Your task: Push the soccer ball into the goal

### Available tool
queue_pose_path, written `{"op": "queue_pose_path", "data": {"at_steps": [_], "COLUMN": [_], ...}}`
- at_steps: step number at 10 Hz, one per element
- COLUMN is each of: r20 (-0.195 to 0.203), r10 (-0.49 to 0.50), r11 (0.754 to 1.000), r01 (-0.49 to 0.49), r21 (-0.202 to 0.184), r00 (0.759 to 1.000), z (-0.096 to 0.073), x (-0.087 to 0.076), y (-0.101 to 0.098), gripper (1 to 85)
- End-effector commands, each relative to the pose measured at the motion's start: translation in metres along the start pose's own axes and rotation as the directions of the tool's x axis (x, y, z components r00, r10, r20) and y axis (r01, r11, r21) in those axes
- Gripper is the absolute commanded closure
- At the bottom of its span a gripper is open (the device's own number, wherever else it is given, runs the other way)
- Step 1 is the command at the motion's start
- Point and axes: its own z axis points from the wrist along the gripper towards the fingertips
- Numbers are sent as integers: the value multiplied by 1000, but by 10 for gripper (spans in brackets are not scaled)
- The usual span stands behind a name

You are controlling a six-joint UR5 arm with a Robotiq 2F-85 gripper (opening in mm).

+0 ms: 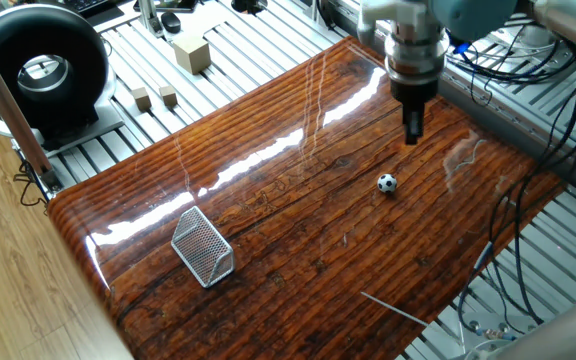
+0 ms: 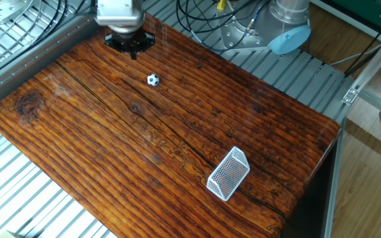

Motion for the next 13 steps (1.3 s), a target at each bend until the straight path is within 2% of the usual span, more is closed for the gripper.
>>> {"op": "queue_pose_path", "data": {"at_steps": [1, 3, 5, 10, 13], "r20": [23, -6, 7, 5, 0], "r10": [-117, -127, -129, -137, -144], "r11": [991, 992, 991, 990, 989], "r01": [118, 127, 129, 137, 144], "r21": [-57, 17, -14, -17, -19], "r00": [993, 992, 992, 991, 990], "z": [25, 25, 30, 37, 45], "x": [-5, -4, -14, -26, -27], "y": [13, -8, 1, 12, 13], "gripper": [847, 847, 847, 847, 847]}}
